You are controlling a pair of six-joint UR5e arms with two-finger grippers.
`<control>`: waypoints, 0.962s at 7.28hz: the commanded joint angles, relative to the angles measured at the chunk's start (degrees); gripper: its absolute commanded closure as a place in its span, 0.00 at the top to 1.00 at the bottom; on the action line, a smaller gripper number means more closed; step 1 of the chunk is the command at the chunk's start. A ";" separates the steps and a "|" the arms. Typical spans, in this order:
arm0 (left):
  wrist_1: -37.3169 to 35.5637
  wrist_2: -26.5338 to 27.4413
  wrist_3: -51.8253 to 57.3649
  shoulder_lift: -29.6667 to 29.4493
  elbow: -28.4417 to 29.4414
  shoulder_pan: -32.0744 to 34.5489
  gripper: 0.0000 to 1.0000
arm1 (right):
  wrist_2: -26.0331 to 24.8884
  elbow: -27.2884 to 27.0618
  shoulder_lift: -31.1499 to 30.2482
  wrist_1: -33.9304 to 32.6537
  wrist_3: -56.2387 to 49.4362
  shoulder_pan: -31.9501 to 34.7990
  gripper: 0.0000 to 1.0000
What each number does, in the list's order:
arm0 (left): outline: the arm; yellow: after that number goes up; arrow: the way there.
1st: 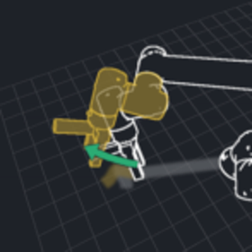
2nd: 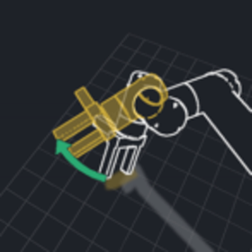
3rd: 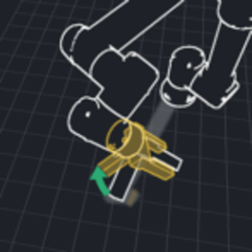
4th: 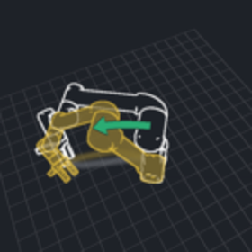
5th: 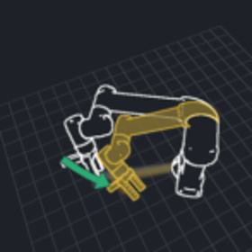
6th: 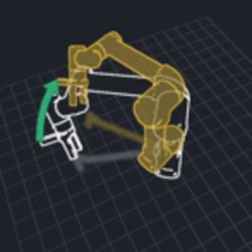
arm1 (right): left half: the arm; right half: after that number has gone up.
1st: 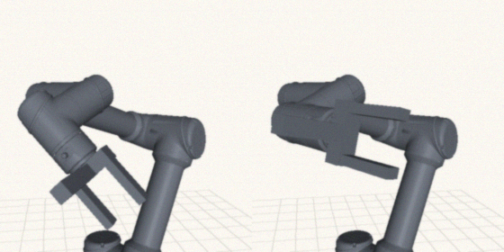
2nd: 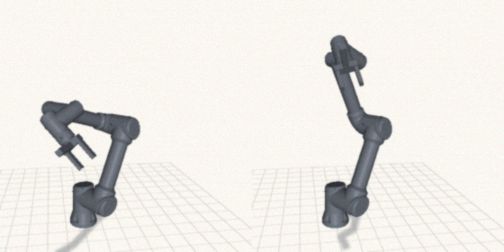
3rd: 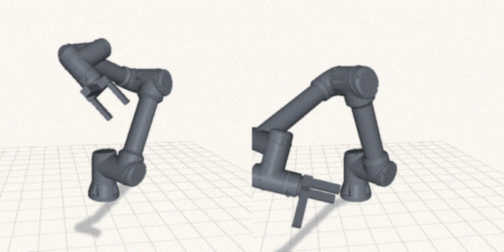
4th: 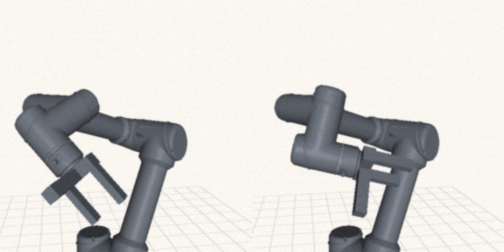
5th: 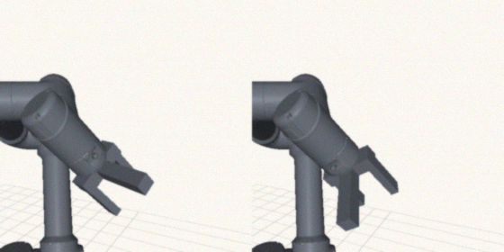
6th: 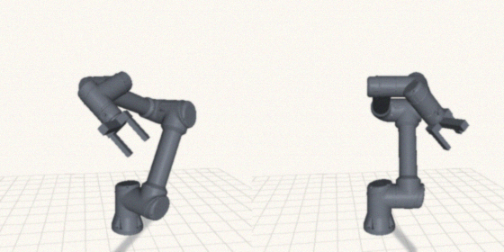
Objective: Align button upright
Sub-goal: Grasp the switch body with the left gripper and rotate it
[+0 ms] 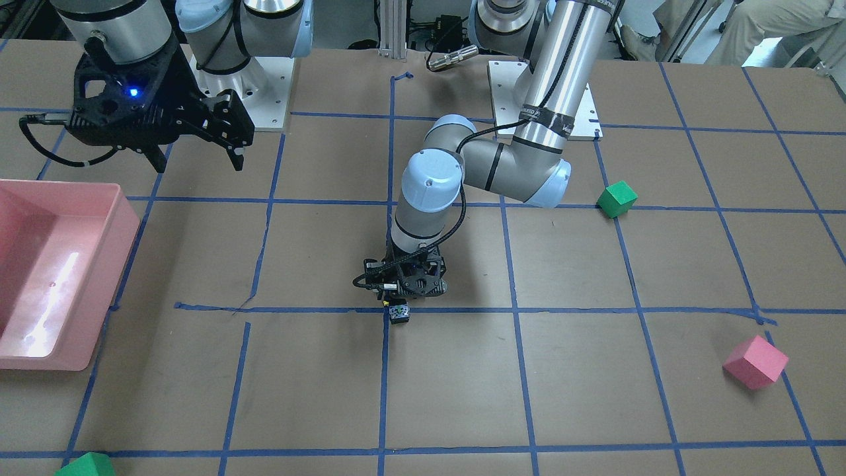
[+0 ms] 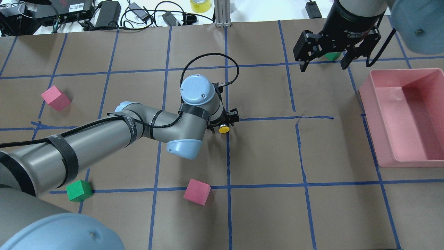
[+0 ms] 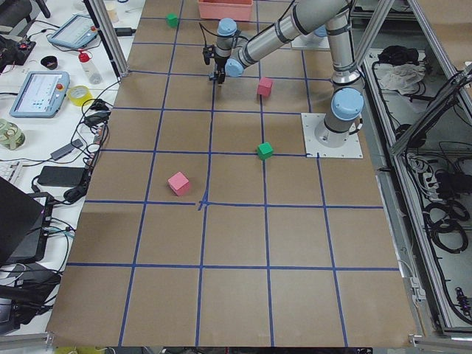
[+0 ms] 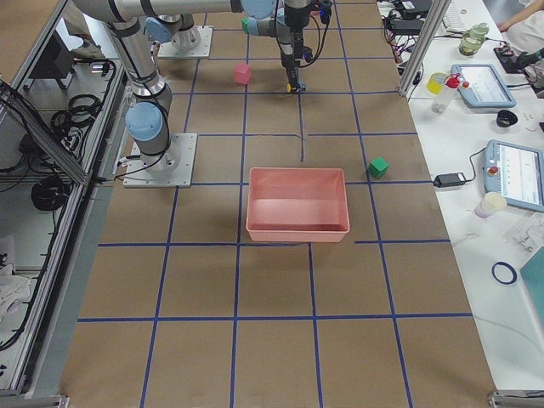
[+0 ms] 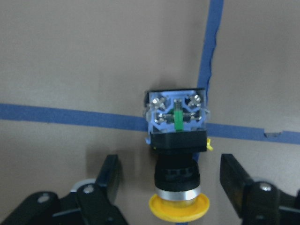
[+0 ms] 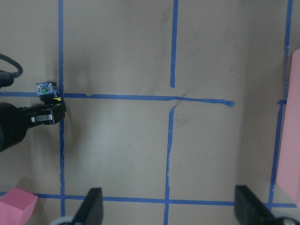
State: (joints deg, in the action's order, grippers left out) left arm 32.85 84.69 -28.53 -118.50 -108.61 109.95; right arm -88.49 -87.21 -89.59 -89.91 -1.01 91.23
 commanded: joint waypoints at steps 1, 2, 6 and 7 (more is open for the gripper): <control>1.94 0.38 0.57 0.11 1.02 0.00 0.00 | 0.07 -0.59 -0.15 0.00 -0.14 -0.09 1.00; 3.87 0.74 -0.73 0.46 2.60 0.00 0.00 | 0.07 -0.77 -0.15 0.00 -0.14 -0.09 1.00; 20.85 -16.66 -23.81 2.05 8.68 -7.43 0.00 | -0.02 -0.77 -0.15 0.00 -0.93 0.00 1.00; 22.25 -26.49 -29.51 2.05 8.07 -10.34 0.00 | -0.02 -0.77 -0.15 0.00 -1.02 -0.09 1.00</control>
State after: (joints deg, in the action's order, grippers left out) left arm 53.01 69.46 -50.90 -116.60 -100.14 103.55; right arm -88.50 -87.97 -89.74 -89.91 -1.84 91.16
